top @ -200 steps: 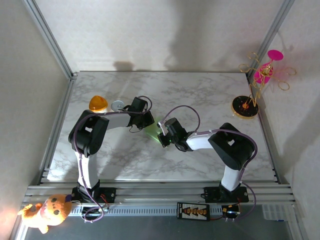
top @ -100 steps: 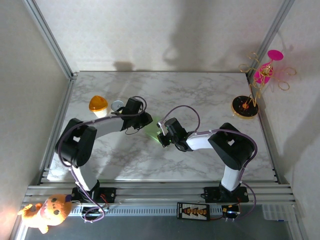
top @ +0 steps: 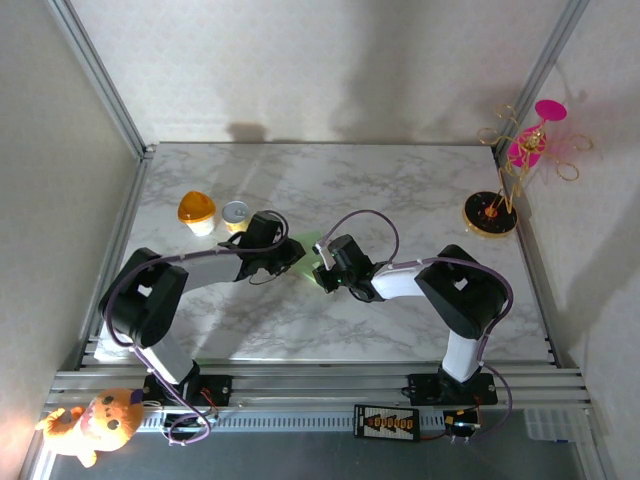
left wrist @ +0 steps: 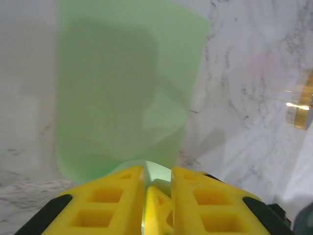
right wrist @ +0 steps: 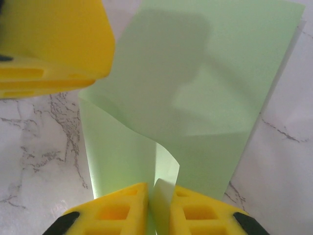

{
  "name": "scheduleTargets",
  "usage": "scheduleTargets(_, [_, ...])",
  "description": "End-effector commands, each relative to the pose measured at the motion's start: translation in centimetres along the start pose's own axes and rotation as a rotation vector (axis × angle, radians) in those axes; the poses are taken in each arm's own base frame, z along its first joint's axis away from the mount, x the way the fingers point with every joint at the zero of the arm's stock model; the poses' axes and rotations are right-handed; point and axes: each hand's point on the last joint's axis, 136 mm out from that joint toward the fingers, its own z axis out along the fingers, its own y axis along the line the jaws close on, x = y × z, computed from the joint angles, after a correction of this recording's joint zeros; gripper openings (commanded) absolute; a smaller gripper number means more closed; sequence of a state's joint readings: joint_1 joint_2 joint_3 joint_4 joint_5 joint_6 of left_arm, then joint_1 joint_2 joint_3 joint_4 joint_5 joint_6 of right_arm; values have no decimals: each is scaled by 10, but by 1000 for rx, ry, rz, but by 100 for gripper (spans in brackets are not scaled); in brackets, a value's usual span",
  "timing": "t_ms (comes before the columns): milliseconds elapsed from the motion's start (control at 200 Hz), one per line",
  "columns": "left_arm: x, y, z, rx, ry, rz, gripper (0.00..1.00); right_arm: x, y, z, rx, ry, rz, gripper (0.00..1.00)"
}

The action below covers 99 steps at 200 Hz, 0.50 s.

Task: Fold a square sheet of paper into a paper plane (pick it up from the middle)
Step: Third fold the triangle at the center of the table.

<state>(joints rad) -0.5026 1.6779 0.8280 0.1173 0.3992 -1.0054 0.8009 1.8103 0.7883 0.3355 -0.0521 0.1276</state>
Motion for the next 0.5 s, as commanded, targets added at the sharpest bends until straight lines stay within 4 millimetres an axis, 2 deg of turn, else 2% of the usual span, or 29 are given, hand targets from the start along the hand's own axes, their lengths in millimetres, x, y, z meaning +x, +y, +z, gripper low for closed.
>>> scheduleTargets(0, [10,-4,8,30,32,-15,20,21,-8,6,27,78,26,18])
scheduleTargets(491, [24,10,24,-6,73,-24,14,25,-11,7,37,87,35,14])
